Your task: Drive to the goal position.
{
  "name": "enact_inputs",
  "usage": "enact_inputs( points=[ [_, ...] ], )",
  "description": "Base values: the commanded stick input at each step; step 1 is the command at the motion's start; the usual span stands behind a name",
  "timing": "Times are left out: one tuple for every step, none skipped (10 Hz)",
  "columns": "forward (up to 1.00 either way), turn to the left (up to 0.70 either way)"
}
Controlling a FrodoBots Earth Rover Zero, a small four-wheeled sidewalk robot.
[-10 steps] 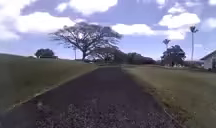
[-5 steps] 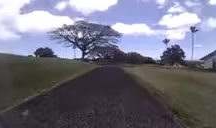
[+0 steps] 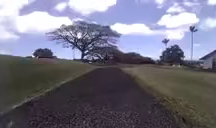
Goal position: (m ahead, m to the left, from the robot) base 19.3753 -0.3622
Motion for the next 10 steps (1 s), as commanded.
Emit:
enact_inputs(
  points=[
    [0.5,0.0],
    [0.5,0.0],
    [0.5,0.0],
    [0.5,0.0],
    [0.5,0.0],
    [0.5,0.0],
    [0.5,0.0],
    [0.5,0.0],
    [0.5,0.0],
    [0.5,0.0]
  ],
)
